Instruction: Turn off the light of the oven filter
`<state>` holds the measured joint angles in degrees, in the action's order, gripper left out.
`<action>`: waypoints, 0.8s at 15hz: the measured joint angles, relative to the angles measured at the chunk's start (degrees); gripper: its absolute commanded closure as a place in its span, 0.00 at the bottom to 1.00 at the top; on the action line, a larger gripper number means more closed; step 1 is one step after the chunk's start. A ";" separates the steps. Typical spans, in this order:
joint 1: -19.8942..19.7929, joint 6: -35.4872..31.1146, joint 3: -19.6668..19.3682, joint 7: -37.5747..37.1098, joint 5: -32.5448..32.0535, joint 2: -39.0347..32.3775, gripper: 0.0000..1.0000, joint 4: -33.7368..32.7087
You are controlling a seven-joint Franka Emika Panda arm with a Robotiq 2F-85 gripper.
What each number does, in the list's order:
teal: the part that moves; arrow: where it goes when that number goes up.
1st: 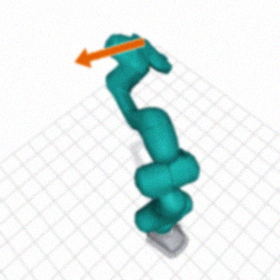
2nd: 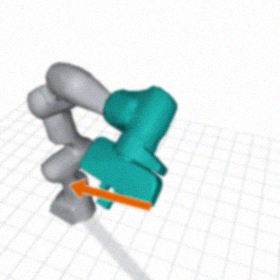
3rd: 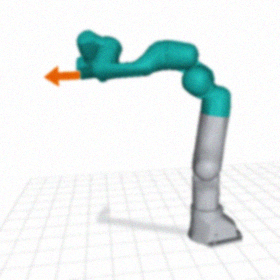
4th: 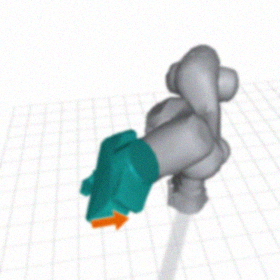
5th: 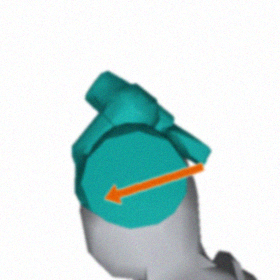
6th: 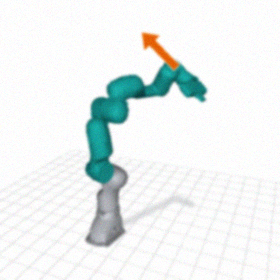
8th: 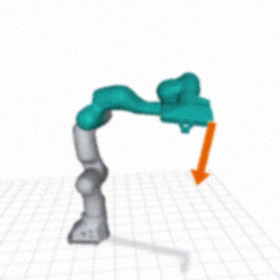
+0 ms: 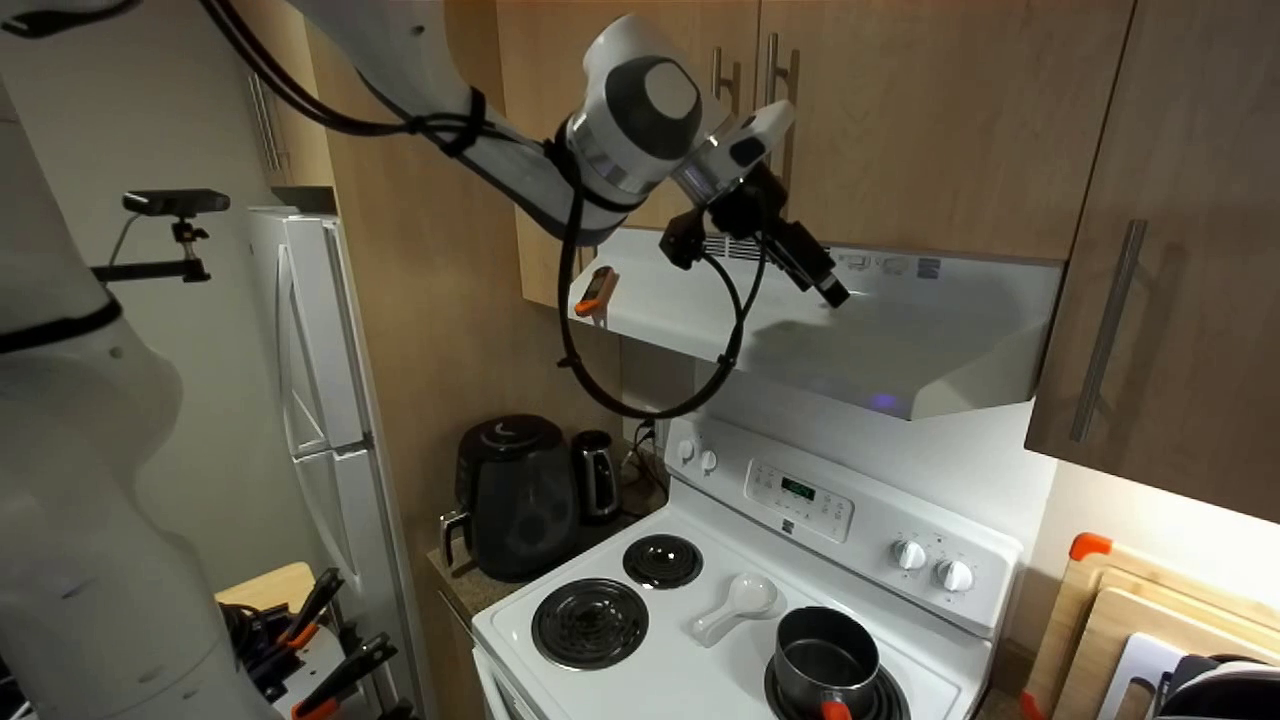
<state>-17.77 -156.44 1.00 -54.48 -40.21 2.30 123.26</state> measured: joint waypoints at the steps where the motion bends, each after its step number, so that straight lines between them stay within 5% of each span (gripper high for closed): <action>1: 0.00 -0.30 0.00 -0.92 -0.92 -0.60 0.00 -0.78; 3: 0.05 -1.08 0.00 -2.63 -2.40 -1.74 0.04 -2.12; 4: 0.07 -1.39 0.01 -3.46 -3.20 -2.26 0.26 -2.74; 6: 0.13 -1.73 0.01 -4.77 -4.18 -3.14 0.30 -3.74; 12: 0.15 -2.09 -0.01 -6.89 -6.04 -4.49 0.71 -4.77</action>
<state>-17.62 -158.54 0.99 -61.37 -46.25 -2.19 118.49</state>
